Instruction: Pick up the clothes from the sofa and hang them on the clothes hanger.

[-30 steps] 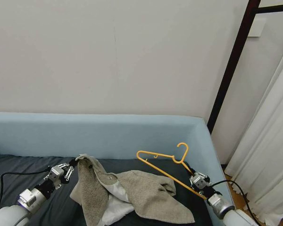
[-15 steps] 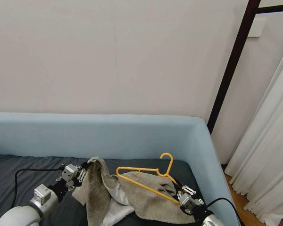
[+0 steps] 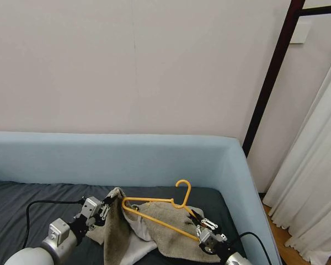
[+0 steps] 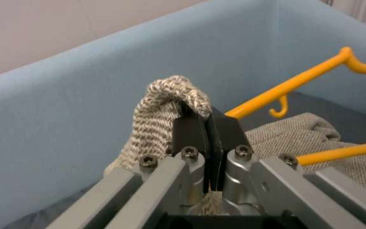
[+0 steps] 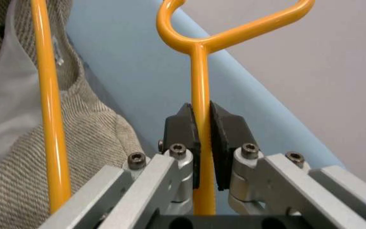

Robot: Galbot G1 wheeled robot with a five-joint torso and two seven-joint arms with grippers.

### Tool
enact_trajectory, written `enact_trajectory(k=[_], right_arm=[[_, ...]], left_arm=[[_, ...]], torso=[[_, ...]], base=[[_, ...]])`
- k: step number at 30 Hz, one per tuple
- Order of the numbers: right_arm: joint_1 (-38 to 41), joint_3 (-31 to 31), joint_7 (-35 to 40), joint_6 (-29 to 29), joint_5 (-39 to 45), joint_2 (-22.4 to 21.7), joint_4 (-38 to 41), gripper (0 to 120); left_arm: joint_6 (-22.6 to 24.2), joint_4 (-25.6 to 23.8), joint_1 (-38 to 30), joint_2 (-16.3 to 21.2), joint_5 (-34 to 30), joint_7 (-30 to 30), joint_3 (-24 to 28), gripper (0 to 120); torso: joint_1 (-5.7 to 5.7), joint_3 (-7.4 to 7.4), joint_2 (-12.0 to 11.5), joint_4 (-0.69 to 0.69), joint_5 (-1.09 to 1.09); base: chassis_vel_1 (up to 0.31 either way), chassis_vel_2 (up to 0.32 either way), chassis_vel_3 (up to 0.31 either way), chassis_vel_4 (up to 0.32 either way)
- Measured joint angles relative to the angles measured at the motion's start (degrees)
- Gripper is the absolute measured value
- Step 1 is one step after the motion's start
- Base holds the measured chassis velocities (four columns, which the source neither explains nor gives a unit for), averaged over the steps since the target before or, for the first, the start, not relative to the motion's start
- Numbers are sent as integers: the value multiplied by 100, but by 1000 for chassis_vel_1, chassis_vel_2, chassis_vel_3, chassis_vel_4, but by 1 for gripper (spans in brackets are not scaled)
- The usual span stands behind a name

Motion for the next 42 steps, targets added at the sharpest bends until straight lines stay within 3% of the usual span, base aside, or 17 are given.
enact_trajectory(k=[17,22,29,36,42], right_arm=[[1215,-1100,124,82,111,502,-878,5],[1400,-1125,157,91,202,602,-1039,5],[1215,-910,193,122,264,302,-880,5],[1242,-918,290,-34,293,350,-869,5],[1522,-1335,364,-133,306,554,-925,5]], left_arm=[[3,-225,-50,195,-331,237,153,0],[-13,-155,-70,202,-331,243,140,0],[-121,336,-277,185,-348,157,52,0],[-124,178,-316,203,-466,146,115,0],[-129,-3,-299,274,-490,154,200,0]], torso=[[0,0,0,0,0],[0,1,0,1,1],[0,0,0,-1,0],[1,0,0,0,0],[0,1,0,0,0]], base=[[0,0,0,0],[0,0,0,0],[0,0,0,0],[0,0,0,0],[0,0,0,0]])
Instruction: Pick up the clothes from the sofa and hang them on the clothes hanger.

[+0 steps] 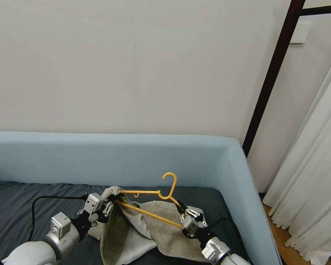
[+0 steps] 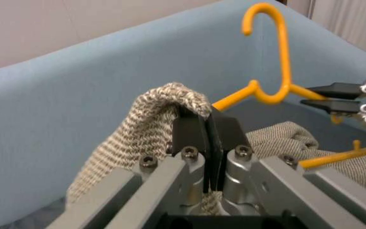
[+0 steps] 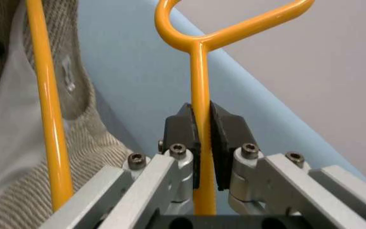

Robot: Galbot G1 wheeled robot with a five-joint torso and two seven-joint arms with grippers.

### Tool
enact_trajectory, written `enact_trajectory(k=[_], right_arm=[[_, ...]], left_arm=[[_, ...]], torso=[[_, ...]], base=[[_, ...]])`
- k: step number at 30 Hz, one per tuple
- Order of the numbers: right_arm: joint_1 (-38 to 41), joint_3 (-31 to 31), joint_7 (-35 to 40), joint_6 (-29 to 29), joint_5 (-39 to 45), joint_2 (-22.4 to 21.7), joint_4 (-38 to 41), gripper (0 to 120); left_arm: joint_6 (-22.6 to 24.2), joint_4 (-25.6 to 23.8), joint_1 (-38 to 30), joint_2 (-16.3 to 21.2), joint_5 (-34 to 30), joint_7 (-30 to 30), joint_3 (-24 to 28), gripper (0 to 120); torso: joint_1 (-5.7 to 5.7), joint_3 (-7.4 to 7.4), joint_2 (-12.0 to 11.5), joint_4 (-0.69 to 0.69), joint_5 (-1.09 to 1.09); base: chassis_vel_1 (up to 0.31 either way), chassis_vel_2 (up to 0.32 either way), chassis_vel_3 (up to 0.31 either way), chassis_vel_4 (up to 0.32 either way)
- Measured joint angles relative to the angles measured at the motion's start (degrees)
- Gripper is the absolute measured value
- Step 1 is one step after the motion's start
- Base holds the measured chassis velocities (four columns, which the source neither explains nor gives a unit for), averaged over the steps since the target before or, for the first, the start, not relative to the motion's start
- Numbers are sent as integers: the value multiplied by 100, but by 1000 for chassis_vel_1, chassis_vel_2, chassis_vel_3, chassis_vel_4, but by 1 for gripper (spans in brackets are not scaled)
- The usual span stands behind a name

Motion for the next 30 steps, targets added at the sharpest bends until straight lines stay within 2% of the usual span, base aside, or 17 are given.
enact_trajectory(k=[4,6,8,14,21,26,28,29,30], right_arm=[[432,-377,65,-105,48,201,-110,5],[432,-377,65,-105,48,201,-110,5],[748,-744,37,-111,29,330,-228,5],[875,-1003,2,-102,-32,453,-300,5],[1154,-1253,-16,-222,2,554,-379,5],[1247,-1352,-30,-265,-6,585,-475,5],[1297,-1399,-36,-277,-21,625,-548,5],[1342,-1428,-44,-283,-27,661,-591,5],[1377,-1450,-43,-293,-26,688,-617,5]], left_arm=[[12,-79,-12,131,4,-24,56,0],[12,-79,-12,131,4,-24,56,0],[13,-6,-55,316,6,-33,54,0],[6,-3,-147,542,-89,-38,14,0],[6,-37,-193,558,33,-35,123,0],[6,-51,-578,593,83,-27,596,0],[7,-22,-1011,597,85,-26,1122,0],[21,44,-1515,568,84,-26,1620,0],[42,97,-1867,526,77,-50,1897,0]], torso=[[0,0,0,1,0],[0,0,0,1,0],[0,0,0,0,-1],[0,0,0,-2,0],[0,0,0,1,-1],[0,-1,0,0,1],[0,0,0,0,0],[0,0,0,1,0],[0,0,0,-1,0]], base=[[0,0,0,0],[0,0,0,0],[0,0,0,0],[0,0,0,0],[0,0,0,0],[0,0,0,0],[0,0,0,0],[0,0,0,0],[0,0,0,0]])
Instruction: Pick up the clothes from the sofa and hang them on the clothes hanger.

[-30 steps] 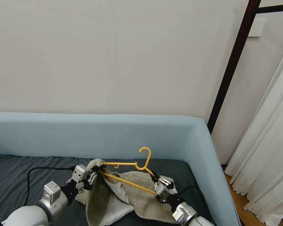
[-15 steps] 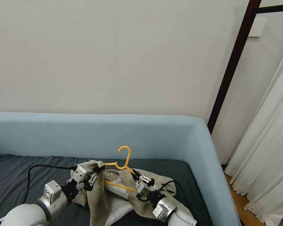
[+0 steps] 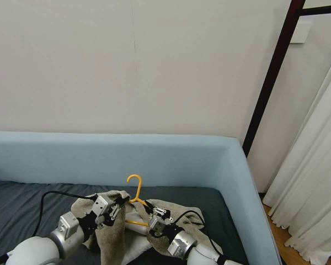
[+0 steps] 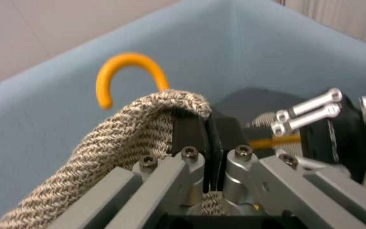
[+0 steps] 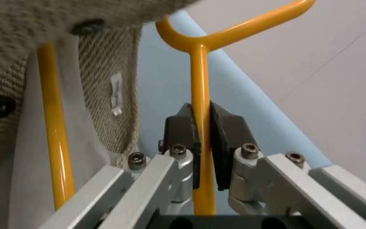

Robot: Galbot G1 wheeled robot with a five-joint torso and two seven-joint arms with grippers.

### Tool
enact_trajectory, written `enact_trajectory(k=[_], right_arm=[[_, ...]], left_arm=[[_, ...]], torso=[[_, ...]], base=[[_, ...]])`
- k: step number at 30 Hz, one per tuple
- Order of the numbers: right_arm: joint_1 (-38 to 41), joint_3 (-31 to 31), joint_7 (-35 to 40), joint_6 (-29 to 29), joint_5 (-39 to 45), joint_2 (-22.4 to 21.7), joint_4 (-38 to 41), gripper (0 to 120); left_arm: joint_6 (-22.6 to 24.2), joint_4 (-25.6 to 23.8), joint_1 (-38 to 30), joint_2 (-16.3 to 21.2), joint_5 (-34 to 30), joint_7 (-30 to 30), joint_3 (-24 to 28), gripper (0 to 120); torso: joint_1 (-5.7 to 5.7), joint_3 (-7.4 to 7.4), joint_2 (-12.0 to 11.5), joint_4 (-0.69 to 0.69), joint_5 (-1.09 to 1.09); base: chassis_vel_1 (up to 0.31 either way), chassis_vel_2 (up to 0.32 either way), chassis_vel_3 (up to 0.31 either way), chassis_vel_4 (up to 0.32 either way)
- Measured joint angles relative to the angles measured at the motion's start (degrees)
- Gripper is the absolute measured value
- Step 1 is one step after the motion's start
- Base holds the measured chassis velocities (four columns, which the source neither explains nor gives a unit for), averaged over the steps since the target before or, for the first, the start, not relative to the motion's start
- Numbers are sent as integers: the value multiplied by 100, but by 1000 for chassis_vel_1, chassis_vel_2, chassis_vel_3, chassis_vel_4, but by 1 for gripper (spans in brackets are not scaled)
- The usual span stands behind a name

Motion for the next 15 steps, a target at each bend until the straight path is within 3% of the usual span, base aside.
enact_trajectory(k=[4,10,15], right_arm=[[97,-37,13,-24,38,73,-101,5],[169,4,16,-17,171,76,-220,5],[196,3,-9,-61,340,-5,-118,5]], left_arm=[[49,115,-465,-130,25,-5,381,0],[-46,312,-402,-322,155,36,562,0],[-280,580,-1117,-719,62,3,1212,0]], torso=[[0,0,0,-1,0],[0,0,0,3,1],[0,0,0,-1,0]], base=[[0,0,0,0],[0,0,0,0],[0,0,0,0]])
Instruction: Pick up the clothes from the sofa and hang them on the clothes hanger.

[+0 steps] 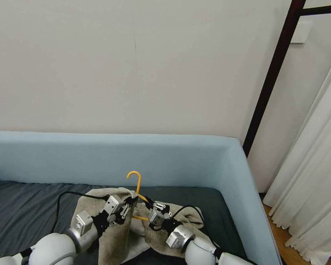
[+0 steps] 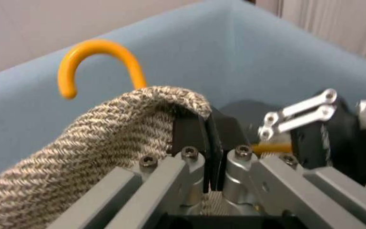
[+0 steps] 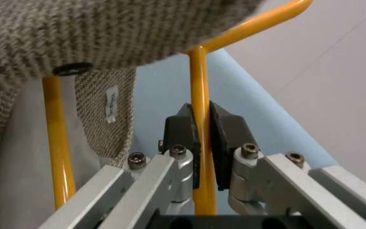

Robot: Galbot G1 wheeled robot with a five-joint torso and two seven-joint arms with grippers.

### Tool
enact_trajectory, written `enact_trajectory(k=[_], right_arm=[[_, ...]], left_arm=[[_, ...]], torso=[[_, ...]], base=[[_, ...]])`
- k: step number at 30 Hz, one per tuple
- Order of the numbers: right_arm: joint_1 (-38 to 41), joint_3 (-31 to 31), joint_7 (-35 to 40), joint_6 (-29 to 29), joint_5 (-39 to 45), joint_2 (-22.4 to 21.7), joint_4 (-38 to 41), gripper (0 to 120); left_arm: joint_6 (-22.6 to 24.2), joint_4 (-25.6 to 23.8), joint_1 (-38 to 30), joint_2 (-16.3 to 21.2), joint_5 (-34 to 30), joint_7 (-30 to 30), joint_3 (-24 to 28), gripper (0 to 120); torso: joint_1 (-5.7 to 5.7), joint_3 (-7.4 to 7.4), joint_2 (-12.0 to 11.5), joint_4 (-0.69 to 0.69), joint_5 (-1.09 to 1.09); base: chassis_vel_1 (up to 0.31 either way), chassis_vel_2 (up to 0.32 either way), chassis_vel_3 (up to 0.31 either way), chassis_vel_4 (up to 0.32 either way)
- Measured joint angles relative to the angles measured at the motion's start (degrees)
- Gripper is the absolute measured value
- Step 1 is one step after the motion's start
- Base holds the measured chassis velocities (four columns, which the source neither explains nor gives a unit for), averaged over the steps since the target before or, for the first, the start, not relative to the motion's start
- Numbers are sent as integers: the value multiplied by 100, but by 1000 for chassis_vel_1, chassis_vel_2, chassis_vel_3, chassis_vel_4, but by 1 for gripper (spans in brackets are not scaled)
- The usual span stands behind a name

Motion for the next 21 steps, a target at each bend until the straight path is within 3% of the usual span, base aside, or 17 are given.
enact_trajectory(k=[5,8,14,21], right_arm=[[25,65,62,-163,336,-32,-41,5],[104,176,140,-324,741,-25,-86,5],[133,386,142,-349,856,-147,-25,5],[28,505,107,-299,852,-296,123,5]], left_arm=[[-164,-200,-296,-58,-361,220,364,0],[-208,-453,-61,-43,-445,344,404,0],[-330,-523,647,57,-33,497,114,0],[-361,-462,752,-40,153,477,149,0]], torso=[[0,0,0,0,1],[0,0,0,1,1],[0,0,0,4,1],[-1,-1,1,1,1]], base=[[0,0,0,0],[0,0,0,0],[0,0,0,0],[0,0,0,0]])
